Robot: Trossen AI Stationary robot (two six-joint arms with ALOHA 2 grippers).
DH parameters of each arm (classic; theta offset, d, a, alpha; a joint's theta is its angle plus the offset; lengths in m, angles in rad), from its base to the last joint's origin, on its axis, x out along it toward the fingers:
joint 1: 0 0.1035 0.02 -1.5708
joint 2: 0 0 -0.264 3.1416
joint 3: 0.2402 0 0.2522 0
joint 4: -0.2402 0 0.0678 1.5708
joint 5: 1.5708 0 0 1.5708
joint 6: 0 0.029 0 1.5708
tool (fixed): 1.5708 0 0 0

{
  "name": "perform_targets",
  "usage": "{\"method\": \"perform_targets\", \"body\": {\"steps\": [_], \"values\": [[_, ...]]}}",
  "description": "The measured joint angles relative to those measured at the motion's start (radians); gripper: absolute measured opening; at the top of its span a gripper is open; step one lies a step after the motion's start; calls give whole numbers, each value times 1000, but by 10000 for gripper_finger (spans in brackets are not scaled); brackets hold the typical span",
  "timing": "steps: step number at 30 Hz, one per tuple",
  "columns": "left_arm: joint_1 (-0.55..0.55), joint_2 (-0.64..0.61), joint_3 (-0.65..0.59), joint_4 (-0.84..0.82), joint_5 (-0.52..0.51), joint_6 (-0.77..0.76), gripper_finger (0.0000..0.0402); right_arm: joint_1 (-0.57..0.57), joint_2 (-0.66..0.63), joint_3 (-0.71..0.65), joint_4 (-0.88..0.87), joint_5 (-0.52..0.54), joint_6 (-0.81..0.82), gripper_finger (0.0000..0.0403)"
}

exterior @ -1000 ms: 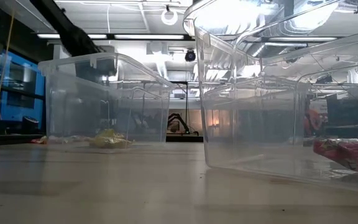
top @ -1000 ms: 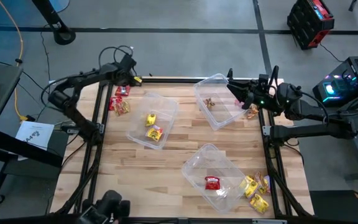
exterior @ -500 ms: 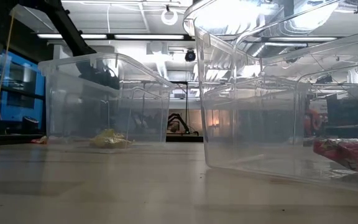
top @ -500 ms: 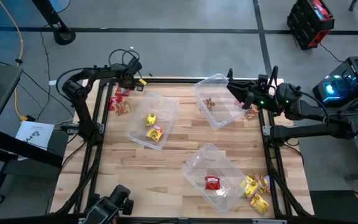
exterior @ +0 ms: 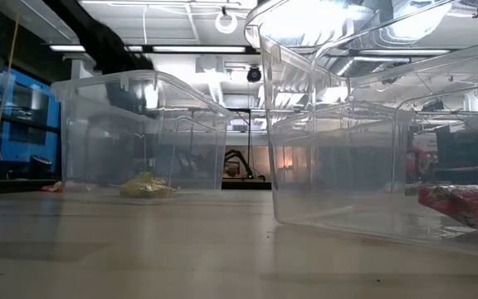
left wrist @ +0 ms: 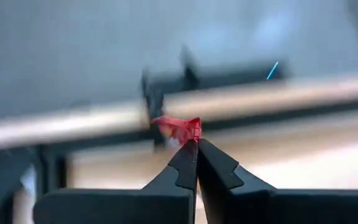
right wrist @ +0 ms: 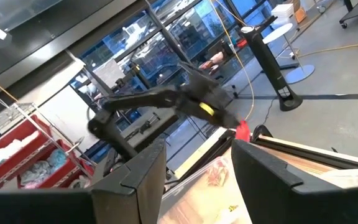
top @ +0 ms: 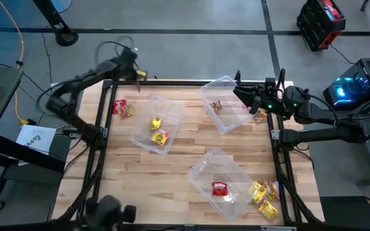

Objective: Sort candy
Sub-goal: Put the red candy into the bottom right transparent bin

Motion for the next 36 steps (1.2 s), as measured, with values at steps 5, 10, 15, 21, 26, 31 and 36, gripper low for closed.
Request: {"method": "perform_targets", "body": {"steps": [5, 10, 15, 21, 26, 31, 36], "values": [[-57, -215, 2, 38, 87, -30, 0, 0, 0, 0, 0, 0, 0, 177], [-239, -352, 2, 28, 134, -102, 0, 0, 0, 0, -1, -3, 0, 177], [-524, -407, 1, 138, 154, -219, 0, 0, 0, 0, -1, -18, 0, 177], [-850, -336, 1, 467, 151, -261, 0, 0, 0, 0, -1, -26, 3, 177], [-1012, -185, 1, 659, 247, -298, 0, 0, 0, 0, -1, -26, 8, 177], [-1091, -27, 0, 795, 529, -268, 0, 0, 0, 0, -1, -26, 8, 177], [-1109, 81, 1, 922, 635, -299, 5, 0, 0, 0, -12, -26, 8, 177]]}}
